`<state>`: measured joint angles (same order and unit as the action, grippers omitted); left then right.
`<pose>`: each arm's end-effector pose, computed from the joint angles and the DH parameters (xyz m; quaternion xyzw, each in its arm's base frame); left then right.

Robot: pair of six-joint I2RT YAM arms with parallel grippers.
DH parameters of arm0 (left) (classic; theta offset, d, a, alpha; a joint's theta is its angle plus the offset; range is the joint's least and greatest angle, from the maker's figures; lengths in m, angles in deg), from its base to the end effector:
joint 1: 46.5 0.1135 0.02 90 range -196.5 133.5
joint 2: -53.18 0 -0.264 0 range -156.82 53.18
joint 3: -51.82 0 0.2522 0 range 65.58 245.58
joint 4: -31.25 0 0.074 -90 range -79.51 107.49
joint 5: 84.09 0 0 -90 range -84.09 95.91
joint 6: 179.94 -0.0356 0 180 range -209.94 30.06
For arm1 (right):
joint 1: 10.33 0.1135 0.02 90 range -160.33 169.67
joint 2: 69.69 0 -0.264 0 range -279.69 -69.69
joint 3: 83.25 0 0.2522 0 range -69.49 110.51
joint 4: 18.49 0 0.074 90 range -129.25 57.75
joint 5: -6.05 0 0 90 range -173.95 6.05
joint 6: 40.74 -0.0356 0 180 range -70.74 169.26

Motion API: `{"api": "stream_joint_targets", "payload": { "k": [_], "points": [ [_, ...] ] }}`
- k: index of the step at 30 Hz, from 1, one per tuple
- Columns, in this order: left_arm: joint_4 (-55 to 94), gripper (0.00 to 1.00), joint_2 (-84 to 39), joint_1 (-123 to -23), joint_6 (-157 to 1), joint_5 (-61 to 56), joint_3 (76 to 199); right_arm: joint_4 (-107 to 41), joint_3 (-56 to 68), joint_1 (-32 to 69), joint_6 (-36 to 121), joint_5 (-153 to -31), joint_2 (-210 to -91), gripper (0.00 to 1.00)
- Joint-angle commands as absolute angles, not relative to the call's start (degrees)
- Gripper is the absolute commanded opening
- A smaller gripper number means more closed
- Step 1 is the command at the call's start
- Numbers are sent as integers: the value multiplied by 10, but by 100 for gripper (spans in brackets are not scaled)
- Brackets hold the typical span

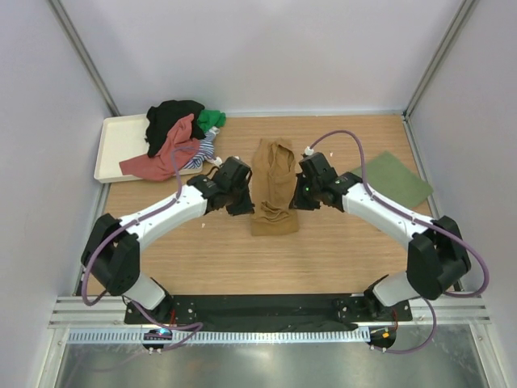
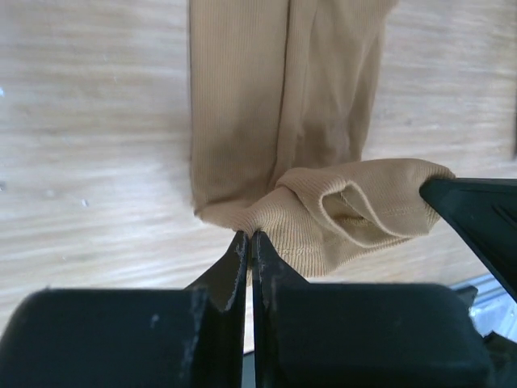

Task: Fold and stack the tank tops
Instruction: Fold the tank top

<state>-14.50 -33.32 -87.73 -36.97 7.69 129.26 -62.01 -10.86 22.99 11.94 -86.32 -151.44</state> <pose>0.2384 -0.2075 0.2477 -0.1021 0.9476 -0.2113 0.2166 0.2474 0.1644 0.2464 0.0265 0.9474 0.2000 0.2483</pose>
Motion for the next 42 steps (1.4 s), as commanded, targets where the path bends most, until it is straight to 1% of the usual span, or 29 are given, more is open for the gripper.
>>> {"api": "stream_joint_targets", "payload": {
  "k": [1, 6, 13, 29, 42],
  "points": [
    [-139, 0, -372, -854, -418, 45, 1350, -613, -55, 218, 148, -819, -1551, 1],
    [-149, 0, -424, -832, -435, 42, 1401, -615, -6, 195, 165, -827, -1615, 1],
    [-152, 0, -469, -813, -446, 32, 1448, -621, 41, 170, 178, -832, -1655, 1],
    [-178, 0, -512, -786, -468, 28, 1517, -629, 99, 148, 190, -861, -1704, 1],
    [-192, 0, -556, -766, -478, 1, 1569, -639, 141, 131, 189, -870, -1739, 1]
  ]
}}
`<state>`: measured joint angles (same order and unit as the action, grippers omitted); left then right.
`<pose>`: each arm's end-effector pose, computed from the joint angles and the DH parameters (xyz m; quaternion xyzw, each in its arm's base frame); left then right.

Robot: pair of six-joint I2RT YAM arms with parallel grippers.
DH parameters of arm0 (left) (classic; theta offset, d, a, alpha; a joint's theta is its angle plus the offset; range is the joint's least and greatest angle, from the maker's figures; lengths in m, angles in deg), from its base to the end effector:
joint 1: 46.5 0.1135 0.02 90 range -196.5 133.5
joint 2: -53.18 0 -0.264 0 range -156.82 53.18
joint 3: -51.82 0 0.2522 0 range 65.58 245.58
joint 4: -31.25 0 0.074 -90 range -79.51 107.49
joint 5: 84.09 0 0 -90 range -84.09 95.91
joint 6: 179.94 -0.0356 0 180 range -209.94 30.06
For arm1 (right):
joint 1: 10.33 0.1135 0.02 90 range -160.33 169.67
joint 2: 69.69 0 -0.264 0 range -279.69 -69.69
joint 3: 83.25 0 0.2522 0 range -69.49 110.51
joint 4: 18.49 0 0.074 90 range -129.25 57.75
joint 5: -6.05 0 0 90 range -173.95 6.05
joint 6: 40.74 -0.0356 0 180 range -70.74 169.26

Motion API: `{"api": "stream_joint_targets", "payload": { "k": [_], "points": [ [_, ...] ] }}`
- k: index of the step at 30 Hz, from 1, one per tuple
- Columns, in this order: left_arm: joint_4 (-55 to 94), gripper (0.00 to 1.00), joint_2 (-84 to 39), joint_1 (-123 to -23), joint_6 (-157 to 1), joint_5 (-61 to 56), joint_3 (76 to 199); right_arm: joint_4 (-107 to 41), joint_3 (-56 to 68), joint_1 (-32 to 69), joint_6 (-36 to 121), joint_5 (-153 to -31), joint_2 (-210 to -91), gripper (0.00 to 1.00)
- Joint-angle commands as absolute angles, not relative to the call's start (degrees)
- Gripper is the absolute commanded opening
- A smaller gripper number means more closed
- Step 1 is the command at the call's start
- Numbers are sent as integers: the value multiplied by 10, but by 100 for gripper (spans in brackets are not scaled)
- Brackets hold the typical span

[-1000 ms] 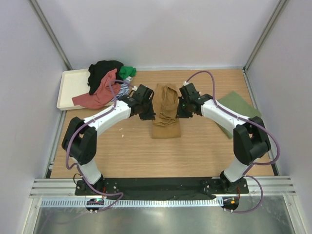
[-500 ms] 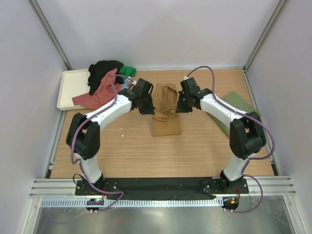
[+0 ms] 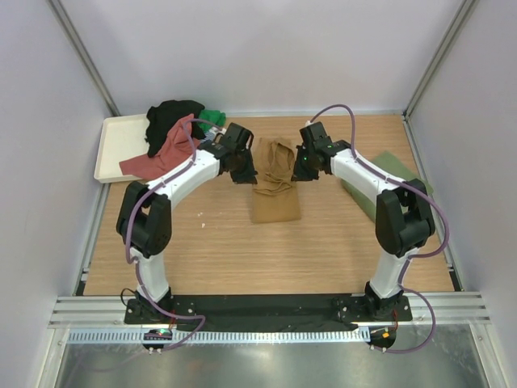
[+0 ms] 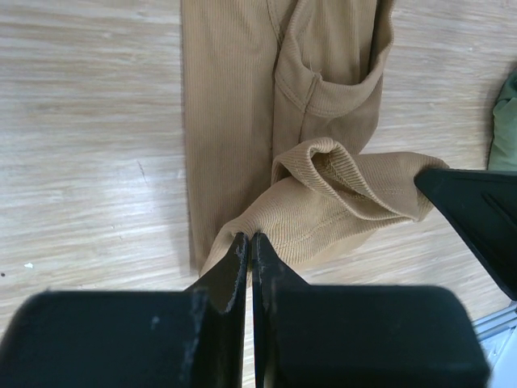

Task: Fold and stack the tank tops
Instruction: Fold the tank top

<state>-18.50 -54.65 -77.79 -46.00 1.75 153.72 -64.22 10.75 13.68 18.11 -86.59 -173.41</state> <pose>0.3520 -0.2169 0.2483 -0.0946 0.9502 -0.2074 0.2124 0.3586 0.1615 0.2371 0.0526 0.9532 0.1569 0.2530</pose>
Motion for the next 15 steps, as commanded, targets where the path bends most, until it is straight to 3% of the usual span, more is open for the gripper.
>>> {"api": "stream_joint_targets", "payload": {
  "k": [1, 15],
  "points": [
    [-193, 0, -561, -766, -480, 0, 1573, -638, 143, 130, 189, -870, -1742, 1],
    [-199, 2, -647, -740, -487, -30, 1659, -619, 203, 110, 179, -870, -1816, 3]
  ]
}}
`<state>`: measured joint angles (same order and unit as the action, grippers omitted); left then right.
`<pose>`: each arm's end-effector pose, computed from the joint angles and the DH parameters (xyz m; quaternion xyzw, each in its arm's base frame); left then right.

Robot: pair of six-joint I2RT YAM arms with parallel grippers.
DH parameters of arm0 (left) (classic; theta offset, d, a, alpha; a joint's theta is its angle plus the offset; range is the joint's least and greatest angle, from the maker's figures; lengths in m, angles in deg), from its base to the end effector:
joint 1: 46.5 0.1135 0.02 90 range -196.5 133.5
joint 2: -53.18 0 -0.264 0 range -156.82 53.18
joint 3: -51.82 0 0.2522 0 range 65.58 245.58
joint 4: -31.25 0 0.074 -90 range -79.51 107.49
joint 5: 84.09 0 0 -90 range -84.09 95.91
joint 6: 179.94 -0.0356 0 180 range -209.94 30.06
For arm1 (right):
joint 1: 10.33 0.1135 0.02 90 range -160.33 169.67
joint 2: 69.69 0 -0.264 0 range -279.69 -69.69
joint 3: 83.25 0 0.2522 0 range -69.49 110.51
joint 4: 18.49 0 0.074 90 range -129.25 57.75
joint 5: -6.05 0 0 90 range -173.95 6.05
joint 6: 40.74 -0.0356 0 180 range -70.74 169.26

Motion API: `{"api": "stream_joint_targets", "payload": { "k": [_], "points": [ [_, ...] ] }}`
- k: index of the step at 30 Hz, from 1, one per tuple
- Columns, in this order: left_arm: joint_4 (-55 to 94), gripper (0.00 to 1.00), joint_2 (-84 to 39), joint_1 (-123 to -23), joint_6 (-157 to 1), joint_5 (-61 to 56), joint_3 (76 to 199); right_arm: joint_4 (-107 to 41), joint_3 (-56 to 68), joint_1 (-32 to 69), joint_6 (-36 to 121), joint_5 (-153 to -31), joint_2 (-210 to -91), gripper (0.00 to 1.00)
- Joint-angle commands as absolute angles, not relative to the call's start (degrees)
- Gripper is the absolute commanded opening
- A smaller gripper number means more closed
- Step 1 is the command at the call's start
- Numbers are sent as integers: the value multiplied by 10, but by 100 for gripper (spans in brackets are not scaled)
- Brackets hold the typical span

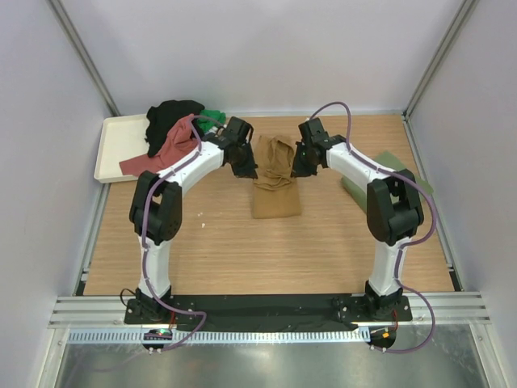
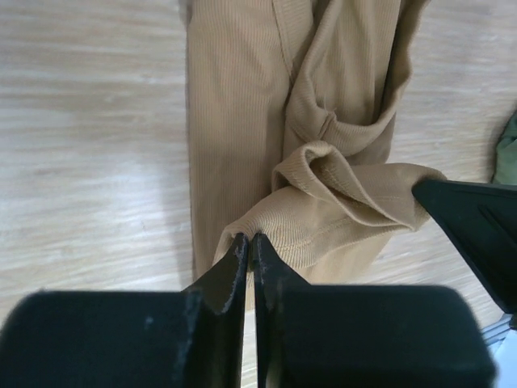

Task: Fold and stack the tank tops
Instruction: Fold the tank top

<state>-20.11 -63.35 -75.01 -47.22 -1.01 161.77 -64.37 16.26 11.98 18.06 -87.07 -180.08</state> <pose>0.3903 -0.2169 0.2281 -0.1021 0.9541 -0.2077 0.1903 0.3875 0.1611 0.2217 0.0665 0.9556 0.1520 0.2436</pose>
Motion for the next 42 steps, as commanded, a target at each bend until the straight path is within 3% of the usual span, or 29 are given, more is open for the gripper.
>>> {"api": "stream_joint_targets", "payload": {
  "k": [1, 2, 4, 5, 6, 7, 9, 16, 24, 29, 32, 34, 35, 38, 42],
  "points": [
    [-195, 6, -662, -737, -487, -35, 1667, -613, 212, 107, 178, -870, -1825, 4],
    [-192, 20, -670, -730, -482, -38, 1680, -610, 223, 102, 173, -870, -1838, 7],
    [-165, 31, -690, -721, -473, -61, 1689, -597, 249, 85, 152, -877, -1867, 15],
    [-153, 39, -696, -707, -457, -73, 1696, -587, 252, 79, 140, -878, -1872, 24],
    [-140, 53, -701, -700, -451, -92, 1698, -558, 247, 75, 132, -883, -1874, 50],
    [-124, 57, -705, -694, -444, -107, 1702, -542, 242, 69, 120, -887, -1872, 59],
    [-115, 59, -702, -680, -437, -131, 1701, -520, 231, 66, 116, -886, -1865, 70],
    [-97, 60, -613, -681, -465, -121, 1599, -464, 95, 51, 145, -880, -1757, 77],
    [-36, 61, -506, -747, -456, -110, 1414, -369, -107, 46, 154, -1014, -1665, 72],
    [-17, 58, -519, -776, -438, -107, 1386, -369, -125, 46, 162, -1047, -1693, 69],
    [-17, 53, -536, -786, -434, -104, 1380, -370, -134, 47, 156, -1058, -1703, 56],
    [-14, 49, -538, -789, -430, -100, 1368, -375, -147, 50, 155, -1058, -1701, 39],
    [-14, 47, -535, -794, -429, -95, 1363, -384, -153, 50, 155, -1054, -1696, 25],
    [-10, 43, -524, -804, -427, -81, 1334, -395, -185, 51, 154, -1043, -1671, 5],
    [3, 41, -475, -826, -420, -52, 1276, -389, -266, 52, 152, -1050, -1622, 4]
  ]
}}
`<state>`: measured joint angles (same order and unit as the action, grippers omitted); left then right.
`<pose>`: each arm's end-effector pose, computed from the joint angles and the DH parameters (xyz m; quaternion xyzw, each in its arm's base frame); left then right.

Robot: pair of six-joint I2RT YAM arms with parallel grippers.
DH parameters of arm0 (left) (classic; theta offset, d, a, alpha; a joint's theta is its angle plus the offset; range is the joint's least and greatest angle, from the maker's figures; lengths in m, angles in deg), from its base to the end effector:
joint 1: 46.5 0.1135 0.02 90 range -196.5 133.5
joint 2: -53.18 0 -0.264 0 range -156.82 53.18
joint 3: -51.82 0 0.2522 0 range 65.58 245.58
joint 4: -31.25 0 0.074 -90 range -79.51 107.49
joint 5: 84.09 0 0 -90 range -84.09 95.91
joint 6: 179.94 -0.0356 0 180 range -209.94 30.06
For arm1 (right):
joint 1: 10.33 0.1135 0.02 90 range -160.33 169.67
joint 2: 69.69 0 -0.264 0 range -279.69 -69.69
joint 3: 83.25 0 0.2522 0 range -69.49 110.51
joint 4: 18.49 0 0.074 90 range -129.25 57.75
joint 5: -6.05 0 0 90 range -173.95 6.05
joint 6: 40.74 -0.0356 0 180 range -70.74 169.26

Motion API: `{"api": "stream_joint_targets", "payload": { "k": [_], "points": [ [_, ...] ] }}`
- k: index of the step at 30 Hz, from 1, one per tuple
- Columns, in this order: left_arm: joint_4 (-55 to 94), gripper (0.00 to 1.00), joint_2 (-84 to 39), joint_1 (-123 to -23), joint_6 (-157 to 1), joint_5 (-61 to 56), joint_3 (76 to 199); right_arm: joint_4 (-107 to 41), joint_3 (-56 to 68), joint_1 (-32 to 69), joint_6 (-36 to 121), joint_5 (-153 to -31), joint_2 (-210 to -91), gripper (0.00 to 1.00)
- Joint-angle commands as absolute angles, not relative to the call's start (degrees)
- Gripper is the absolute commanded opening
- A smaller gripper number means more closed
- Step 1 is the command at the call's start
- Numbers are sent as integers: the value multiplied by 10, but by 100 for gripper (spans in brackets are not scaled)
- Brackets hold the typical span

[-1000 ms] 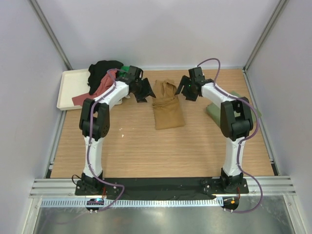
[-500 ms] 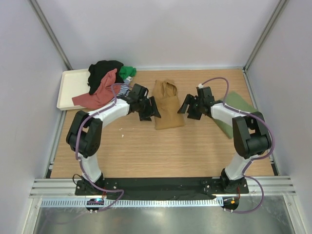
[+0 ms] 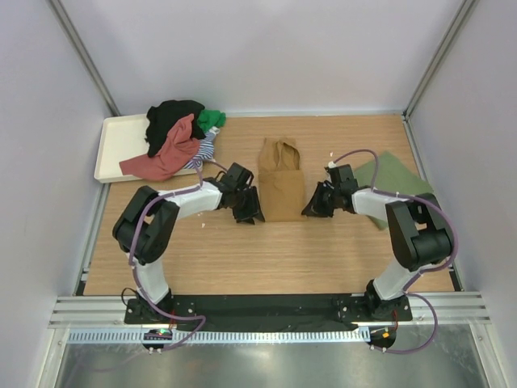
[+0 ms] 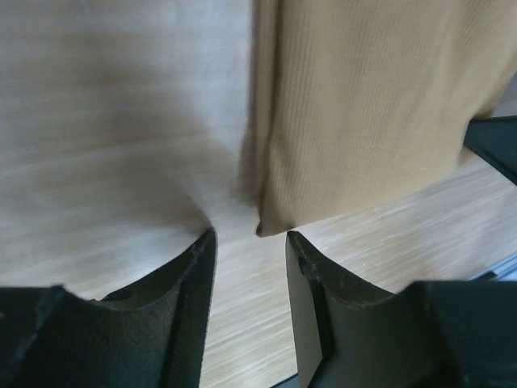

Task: Fold and stack the tank tops
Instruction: Fold the tank top

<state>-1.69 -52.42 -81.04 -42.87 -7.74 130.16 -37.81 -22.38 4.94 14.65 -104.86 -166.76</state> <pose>0.2993 -0.2162 0.1580 -0.0743 0.9571 -0.2538 0.1182 0.3022 0.0957 0.1381 0.1047 0.9349 0.2800 0.1912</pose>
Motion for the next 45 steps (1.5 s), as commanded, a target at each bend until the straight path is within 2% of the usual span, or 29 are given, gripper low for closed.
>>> {"api": "stream_joint_targets", "payload": {
  "k": [1, 4, 12, 18, 21, 23, 25, 26, 28, 29, 31, 36, 45],
  "points": [
    [5, 43, -465, -837, -418, -44, 1255, -388, -277, 53, 153, -1050, -1613, 4],
    [23, 47, -444, -853, -409, -25, 1223, -389, -308, 52, 157, -1049, -1583, 6],
    [54, 46, -460, -883, -391, -28, 1211, -402, -333, 58, 150, -1046, -1543, 7],
    [115, 39, -475, -890, -362, -14, 1185, -417, -342, 67, 147, -1032, -1511, 7],
    [129, 24, -483, -890, -359, -30, 1177, -424, -350, 70, 145, -1028, -1496, 7],
    [129, 7, -482, -894, -359, -32, 1172, -430, -355, 72, 144, -1024, -1482, 7],
    [129, 0, -456, -897, -351, -5, 1146, -439, -357, 73, 145, -1015, -1470, 11],
    [131, 0, -447, -898, -348, 4, 1134, -452, -358, 73, 149, -1007, -1462, 28],
    [142, 0, -420, -899, -348, 7, 1105, -462, -356, 73, 151, -977, -1432, 39],
    [143, 0, -414, -899, -350, 6, 1100, -476, -344, 72, 152, -964, -1422, 39],
    [142, 0, -403, -899, -354, 2, 1089, -489, -325, 73, 159, -960, -1403, 40],
    [155, 0, -392, -899, -360, 0, 1072, -468, -258, 105, 160, -1041, -1394, 37],
    [172, 0, -397, -904, -364, -19, 1076, -240, -229, 123, 85, -1174, -1546, 24]
  ]
}}
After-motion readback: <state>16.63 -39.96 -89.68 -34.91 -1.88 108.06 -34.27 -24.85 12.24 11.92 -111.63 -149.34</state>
